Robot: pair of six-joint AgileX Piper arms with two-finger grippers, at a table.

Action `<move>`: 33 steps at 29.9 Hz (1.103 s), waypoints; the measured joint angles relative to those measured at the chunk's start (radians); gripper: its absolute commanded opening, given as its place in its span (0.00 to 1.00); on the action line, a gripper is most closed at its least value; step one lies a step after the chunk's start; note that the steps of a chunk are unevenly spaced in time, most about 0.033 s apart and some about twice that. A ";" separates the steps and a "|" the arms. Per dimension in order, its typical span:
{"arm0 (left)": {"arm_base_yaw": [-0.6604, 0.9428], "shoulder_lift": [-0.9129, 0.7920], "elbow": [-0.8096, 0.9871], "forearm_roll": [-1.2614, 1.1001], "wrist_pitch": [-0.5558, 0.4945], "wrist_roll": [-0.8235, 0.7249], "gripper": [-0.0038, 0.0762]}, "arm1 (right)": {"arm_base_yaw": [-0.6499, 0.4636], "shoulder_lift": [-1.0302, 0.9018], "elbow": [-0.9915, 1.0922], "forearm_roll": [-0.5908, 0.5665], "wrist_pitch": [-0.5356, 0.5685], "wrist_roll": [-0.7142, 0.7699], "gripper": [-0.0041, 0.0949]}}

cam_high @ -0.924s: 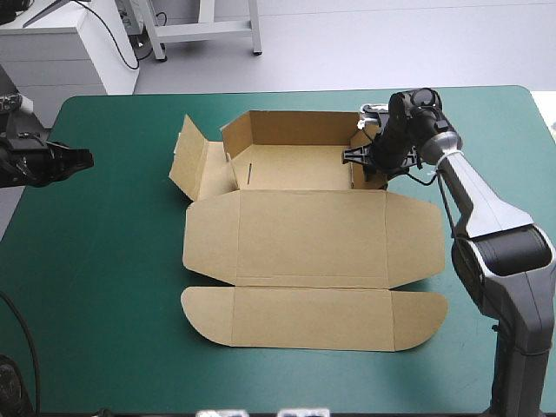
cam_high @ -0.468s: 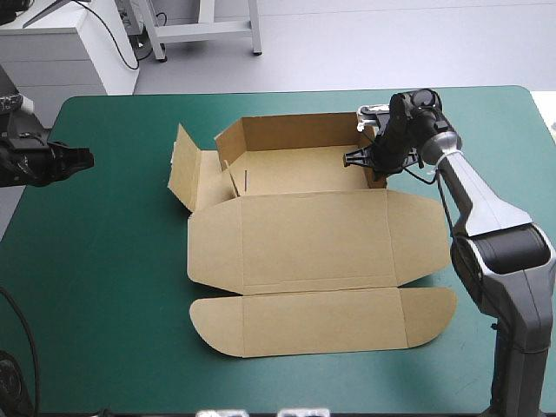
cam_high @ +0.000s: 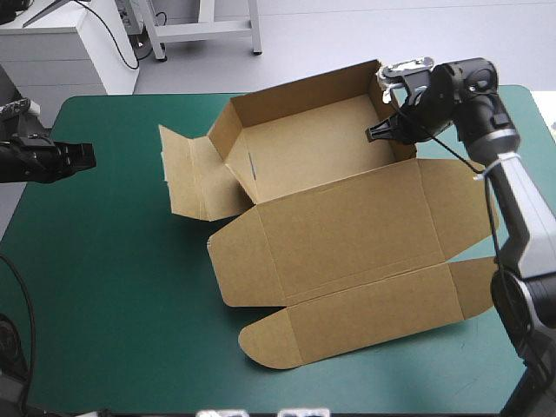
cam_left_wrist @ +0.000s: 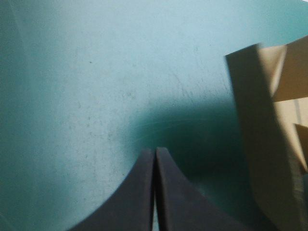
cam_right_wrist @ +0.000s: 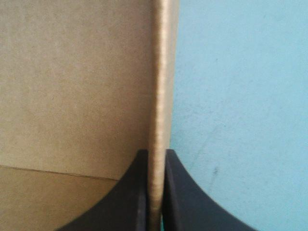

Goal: Fold the box

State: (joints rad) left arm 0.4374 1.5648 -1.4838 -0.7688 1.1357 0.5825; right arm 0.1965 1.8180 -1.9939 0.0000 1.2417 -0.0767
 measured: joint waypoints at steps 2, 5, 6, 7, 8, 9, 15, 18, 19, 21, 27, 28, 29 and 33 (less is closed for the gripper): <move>0.000 0.025 0.000 -0.018 -0.009 0.001 0.04 | -0.005 -0.053 -0.001 0.019 0.000 -0.025 0.02; 0.000 0.064 0.000 -0.063 -0.025 0.014 0.04 | -0.006 -0.114 -0.002 0.054 0.000 -0.052 0.02; 0.000 0.076 0.000 -0.075 -0.030 0.017 0.04 | -0.006 -0.131 -0.002 0.065 0.001 -0.062 0.02; 0.000 0.087 0.000 -0.090 -0.036 0.019 0.04 | -0.006 -0.147 -0.002 0.074 0.001 -0.071 0.02; 0.000 0.096 0.000 -0.097 -0.041 0.020 0.04 | -0.006 -0.159 -0.002 0.079 0.001 -0.074 0.02; 0.000 0.108 0.000 -0.110 -0.046 0.020 0.04 | -0.006 -0.173 -0.002 0.084 0.001 -0.079 0.02; -0.010 0.157 0.022 -0.222 -0.044 0.023 0.04 | -0.006 -0.238 -0.002 0.193 0.001 -0.124 0.02; -0.057 0.168 0.045 -0.244 -0.056 0.040 0.04 | -0.006 -0.253 -0.003 0.279 -0.001 -0.144 0.02; -0.082 0.170 0.050 -0.249 -0.067 0.042 0.04 | -0.006 -0.253 -0.003 0.297 -0.003 -0.146 0.02; -0.143 0.172 0.055 -0.253 -0.093 0.042 0.04 | -0.006 -0.251 -0.003 0.313 -0.009 -0.146 0.02; -0.299 0.171 0.058 -0.269 -0.158 0.033 0.04 | -0.006 -0.204 -0.003 0.308 -0.049 -0.144 0.02; -0.312 0.166 0.058 -0.275 -0.161 0.030 0.04 | -0.006 -0.192 -0.003 0.295 -0.063 -0.142 0.02; -0.321 0.162 0.058 -0.278 -0.161 0.029 0.04 | -0.006 -0.182 -0.003 0.277 -0.075 -0.136 0.02; -0.325 0.135 0.058 -0.302 -0.159 0.026 0.04 | -0.006 -0.133 -0.003 0.195 -0.127 -0.090 0.02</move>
State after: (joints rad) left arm 0.1127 1.6999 -1.4260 -1.0709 0.9764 0.6090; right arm 0.1902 1.6846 -1.9968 0.1954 1.1145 -0.1671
